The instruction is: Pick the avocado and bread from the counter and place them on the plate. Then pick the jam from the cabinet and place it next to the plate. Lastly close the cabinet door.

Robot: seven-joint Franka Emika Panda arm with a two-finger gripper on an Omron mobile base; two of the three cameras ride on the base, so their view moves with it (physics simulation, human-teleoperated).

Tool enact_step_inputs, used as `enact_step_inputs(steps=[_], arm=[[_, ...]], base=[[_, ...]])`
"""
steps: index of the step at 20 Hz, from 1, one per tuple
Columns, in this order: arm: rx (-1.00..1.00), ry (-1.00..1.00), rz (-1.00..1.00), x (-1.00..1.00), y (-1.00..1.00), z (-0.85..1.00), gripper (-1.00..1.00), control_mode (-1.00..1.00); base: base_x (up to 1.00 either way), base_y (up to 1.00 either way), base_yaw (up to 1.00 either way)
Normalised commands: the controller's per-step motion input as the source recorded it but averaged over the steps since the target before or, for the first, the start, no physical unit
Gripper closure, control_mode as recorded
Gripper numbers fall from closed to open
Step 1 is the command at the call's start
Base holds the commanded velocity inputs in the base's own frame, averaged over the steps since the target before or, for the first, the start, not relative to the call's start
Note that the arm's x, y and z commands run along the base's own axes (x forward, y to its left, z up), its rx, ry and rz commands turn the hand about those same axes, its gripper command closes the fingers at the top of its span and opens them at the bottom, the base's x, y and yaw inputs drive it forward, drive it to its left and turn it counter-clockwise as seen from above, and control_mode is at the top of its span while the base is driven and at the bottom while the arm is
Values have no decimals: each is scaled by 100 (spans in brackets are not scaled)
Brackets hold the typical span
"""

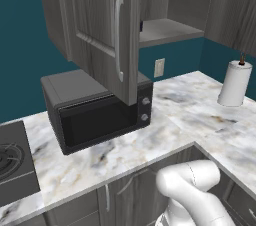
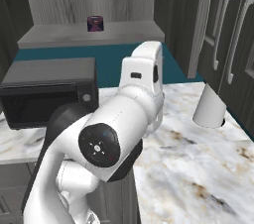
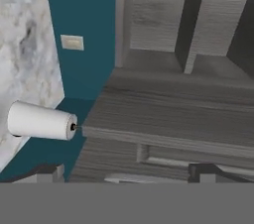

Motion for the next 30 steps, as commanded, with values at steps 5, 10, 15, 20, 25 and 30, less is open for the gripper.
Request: enact_step_inputs(steps=[5,10,15,20,25,30], arm=[[0,0,-1,29,-4,-24,-100,-100],[0,-1,-1,33,-20,-14,-100,-100],[0,0,-1,47,-33,-5,-100,-100],[0,-1,0,42,-41,0,-100,-100],[1,0,0,42,-42,0,-100,-100],[0,0,0,42,-29,0,-100,-100]], base=[[0,0,0],[0,0,0],[0,0,0],[0,0,0],[0,0,0],[0,0,0]])
